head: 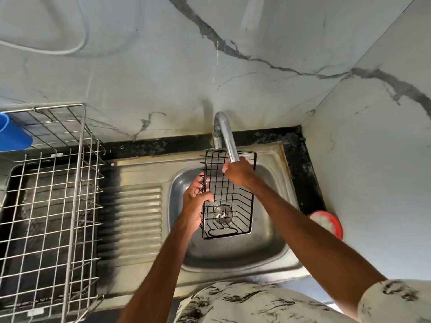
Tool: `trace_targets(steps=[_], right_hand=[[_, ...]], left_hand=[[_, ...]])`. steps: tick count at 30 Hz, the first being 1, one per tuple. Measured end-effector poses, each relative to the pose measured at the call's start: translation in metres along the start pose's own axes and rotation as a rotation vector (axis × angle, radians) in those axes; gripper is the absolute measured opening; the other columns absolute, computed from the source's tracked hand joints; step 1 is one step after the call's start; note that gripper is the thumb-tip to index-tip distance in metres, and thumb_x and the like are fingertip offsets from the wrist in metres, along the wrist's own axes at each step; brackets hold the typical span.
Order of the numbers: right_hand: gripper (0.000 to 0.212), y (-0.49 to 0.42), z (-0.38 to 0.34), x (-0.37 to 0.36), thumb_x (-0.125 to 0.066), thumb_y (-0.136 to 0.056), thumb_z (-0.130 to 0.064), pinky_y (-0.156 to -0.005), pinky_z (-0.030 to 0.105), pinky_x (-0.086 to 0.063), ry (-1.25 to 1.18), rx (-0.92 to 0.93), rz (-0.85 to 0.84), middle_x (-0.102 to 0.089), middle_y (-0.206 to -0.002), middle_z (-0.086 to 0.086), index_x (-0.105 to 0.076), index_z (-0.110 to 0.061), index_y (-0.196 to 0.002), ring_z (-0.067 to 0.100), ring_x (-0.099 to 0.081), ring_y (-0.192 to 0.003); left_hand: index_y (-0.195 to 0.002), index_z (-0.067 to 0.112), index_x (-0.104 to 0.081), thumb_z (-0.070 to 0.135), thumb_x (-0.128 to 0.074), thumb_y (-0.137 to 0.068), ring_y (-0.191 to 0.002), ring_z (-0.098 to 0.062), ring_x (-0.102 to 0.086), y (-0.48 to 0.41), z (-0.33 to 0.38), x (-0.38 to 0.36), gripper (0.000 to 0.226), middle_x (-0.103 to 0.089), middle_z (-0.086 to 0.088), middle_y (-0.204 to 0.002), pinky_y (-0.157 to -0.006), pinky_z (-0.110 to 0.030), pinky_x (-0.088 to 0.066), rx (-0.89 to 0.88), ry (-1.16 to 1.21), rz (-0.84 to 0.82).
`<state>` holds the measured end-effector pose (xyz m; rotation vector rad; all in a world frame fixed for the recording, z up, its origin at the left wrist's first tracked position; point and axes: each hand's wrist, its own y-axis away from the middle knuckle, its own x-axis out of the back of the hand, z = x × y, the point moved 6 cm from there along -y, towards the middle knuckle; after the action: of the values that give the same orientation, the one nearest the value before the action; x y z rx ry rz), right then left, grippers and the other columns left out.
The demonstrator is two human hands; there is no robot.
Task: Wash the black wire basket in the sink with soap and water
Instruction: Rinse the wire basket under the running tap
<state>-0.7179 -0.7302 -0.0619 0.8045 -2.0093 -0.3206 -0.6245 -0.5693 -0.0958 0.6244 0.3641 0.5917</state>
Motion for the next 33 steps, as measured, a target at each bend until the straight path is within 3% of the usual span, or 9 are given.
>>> trace_targets(steps=[3,6,9,13,16,23,25,29,33], right_hand=[[0.016,0.011,0.025,-0.035,-0.058,-0.095,0.004,-0.068,0.03,-0.06,-0.089,-0.003,-0.228,-0.072,-0.085,0.014,-0.071,-0.004,-0.09,0.023,-0.073,-0.078],[0.019,0.027,0.046,-0.065,-0.054,-0.097,0.005,-0.063,0.019,-0.055,0.017,-0.017,-0.393,-0.075,-0.103,0.017,-0.071,0.001,-0.104,0.015,-0.072,-0.079],[0.023,0.041,0.051,-0.077,-0.056,-0.095,0.005,-0.078,0.028,-0.06,0.071,-0.007,-0.509,-0.075,-0.109,0.017,-0.072,0.001,-0.111,0.021,-0.074,-0.092],[0.031,0.039,0.044,-0.052,-0.056,-0.091,0.005,-0.095,0.034,-0.054,0.025,0.083,-0.196,-0.071,-0.119,0.009,-0.071,-0.009,-0.115,0.02,-0.066,-0.109],[0.044,0.04,0.035,-0.037,-0.053,-0.088,0.007,-0.097,0.04,-0.054,0.008,0.164,-0.015,-0.066,-0.126,0.004,-0.067,-0.017,-0.122,0.019,-0.06,-0.116],[0.064,0.055,0.025,-0.049,-0.054,-0.085,0.01,-0.11,0.04,-0.044,0.208,0.259,-0.041,-0.041,-0.152,0.006,-0.05,-0.015,-0.144,0.023,-0.041,-0.14],[0.063,0.055,0.031,-0.057,-0.056,-0.084,0.009,-0.108,0.041,-0.046,0.272,0.269,-0.111,-0.039,-0.15,0.006,-0.051,-0.013,-0.142,0.024,-0.043,-0.139],[0.047,0.048,0.037,-0.047,-0.055,-0.091,-0.001,-0.111,0.038,-0.04,0.161,0.244,-0.101,-0.052,-0.143,0.005,-0.059,-0.019,-0.133,0.02,-0.045,-0.136],[0.039,0.044,0.031,-0.01,-0.055,-0.095,-0.002,-0.096,0.023,-0.05,-0.06,0.245,0.063,-0.064,-0.131,0.002,-0.063,-0.016,-0.13,0.01,-0.059,-0.114]], left_hand=[[-0.13,0.033,-0.061,0.007,-0.074,-0.054,-0.128,-0.022,-0.056,-0.003,0.0,-0.001,0.082,-0.064,-0.004,-0.137,-0.105,-0.04,-0.043,0.022,0.04,0.007],[-0.128,0.023,-0.066,0.009,-0.075,-0.053,-0.127,-0.02,-0.057,-0.005,-0.001,0.0,0.077,-0.065,0.0,-0.135,-0.104,-0.038,-0.039,0.05,0.069,0.023],[-0.11,0.023,-0.074,0.007,-0.074,-0.05,-0.112,-0.017,-0.06,-0.005,-0.009,0.006,0.063,-0.069,0.001,-0.126,-0.087,-0.033,-0.044,0.118,0.112,0.049],[-0.127,0.023,-0.069,0.012,-0.074,-0.049,-0.066,-0.006,-0.048,-0.005,-0.027,0.017,0.079,-0.075,0.002,-0.108,-0.049,-0.022,-0.028,0.202,0.169,0.061],[-0.115,0.024,-0.073,0.014,-0.077,-0.048,-0.058,-0.006,-0.041,-0.003,-0.038,0.019,0.068,-0.066,0.008,-0.086,-0.047,-0.023,-0.025,0.242,0.213,0.037],[-0.13,0.024,-0.067,0.014,-0.079,-0.042,-0.059,-0.004,-0.044,0.001,-0.036,0.016,0.089,-0.075,0.001,-0.106,-0.044,-0.019,-0.03,0.224,0.206,0.042],[-0.135,0.019,-0.062,0.014,-0.08,-0.042,-0.068,-0.008,-0.052,0.002,-0.032,0.01,0.095,-0.069,-0.014,-0.13,-0.05,-0.02,-0.039,0.202,0.158,0.039],[-0.125,0.02,-0.063,0.012,-0.077,-0.045,-0.121,-0.028,-0.06,0.008,-0.027,0.003,0.082,-0.066,-0.009,-0.132,-0.112,-0.048,-0.042,0.156,0.099,0.056],[-0.127,0.02,-0.061,0.007,-0.075,-0.049,-0.109,-0.023,-0.058,0.013,-0.023,0.004,0.08,-0.069,-0.004,-0.122,-0.119,-0.059,-0.033,0.153,0.058,0.075]])
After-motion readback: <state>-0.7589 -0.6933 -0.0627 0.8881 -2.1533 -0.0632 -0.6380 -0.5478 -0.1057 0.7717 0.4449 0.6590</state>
